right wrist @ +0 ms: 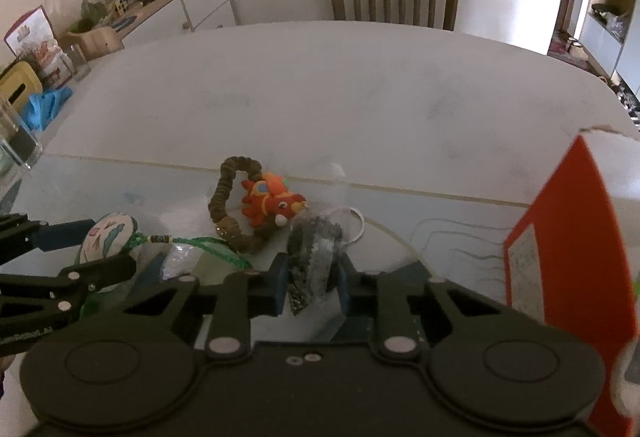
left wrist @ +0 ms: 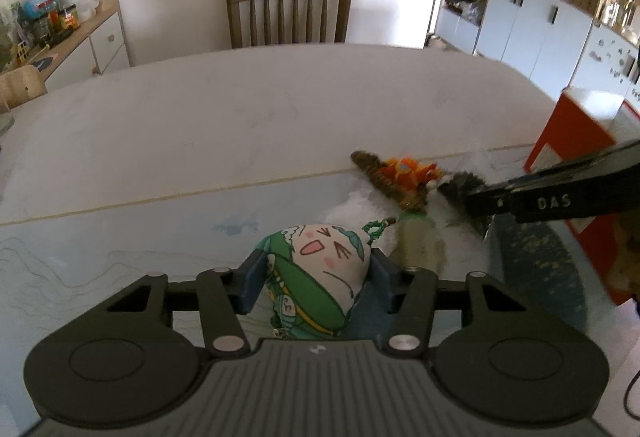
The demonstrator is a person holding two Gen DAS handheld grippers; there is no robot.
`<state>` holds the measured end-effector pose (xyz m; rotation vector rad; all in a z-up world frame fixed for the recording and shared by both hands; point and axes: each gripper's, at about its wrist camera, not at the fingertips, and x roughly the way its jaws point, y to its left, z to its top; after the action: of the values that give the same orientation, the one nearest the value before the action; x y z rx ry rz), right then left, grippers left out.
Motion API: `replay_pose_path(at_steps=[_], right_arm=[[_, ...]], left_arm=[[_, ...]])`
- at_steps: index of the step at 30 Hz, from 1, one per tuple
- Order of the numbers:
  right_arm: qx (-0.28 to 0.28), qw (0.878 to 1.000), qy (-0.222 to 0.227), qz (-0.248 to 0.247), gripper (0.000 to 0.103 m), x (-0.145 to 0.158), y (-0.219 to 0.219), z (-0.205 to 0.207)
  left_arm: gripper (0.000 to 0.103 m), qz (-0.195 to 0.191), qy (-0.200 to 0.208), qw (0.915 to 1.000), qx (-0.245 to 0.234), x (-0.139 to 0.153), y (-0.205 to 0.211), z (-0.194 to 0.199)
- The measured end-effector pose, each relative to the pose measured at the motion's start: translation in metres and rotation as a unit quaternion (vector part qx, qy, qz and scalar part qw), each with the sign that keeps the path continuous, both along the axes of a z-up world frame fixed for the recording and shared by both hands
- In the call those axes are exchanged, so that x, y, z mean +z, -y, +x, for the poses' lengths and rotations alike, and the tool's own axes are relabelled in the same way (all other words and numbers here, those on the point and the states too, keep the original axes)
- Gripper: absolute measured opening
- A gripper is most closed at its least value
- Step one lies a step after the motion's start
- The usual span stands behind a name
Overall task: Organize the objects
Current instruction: 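Grasp the green plush cushion with the left tool while the right grasps the black bag, then carry the plush cushion and black bag over the red box and lower them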
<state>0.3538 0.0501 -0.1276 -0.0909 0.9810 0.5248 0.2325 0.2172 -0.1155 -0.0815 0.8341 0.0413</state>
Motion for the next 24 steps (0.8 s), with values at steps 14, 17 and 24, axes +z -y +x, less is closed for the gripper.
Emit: replay_pose_path(at_steps=[14,17,24], right_arm=[[-0.011,0.999,0.016,0.045,0.022,0.059,0.033,-0.054],[-0.018,0.998,0.019,0.054,0.022,0.073,0.043,-0.065],[-0.037,0.997,0.026,0.066,0.022,0.098,0.07,-0.09]], left_arm=[[0.054,-0.008,0.018,0.9997,-0.014,0.068,0.031,-0.029],[0.054,-0.01,0.025,0.9994,-0.022,0.082,0.041,-0.037],[0.054,0.0,0.032,0.9983,-0.048,0.11,0.074,-0.046]])
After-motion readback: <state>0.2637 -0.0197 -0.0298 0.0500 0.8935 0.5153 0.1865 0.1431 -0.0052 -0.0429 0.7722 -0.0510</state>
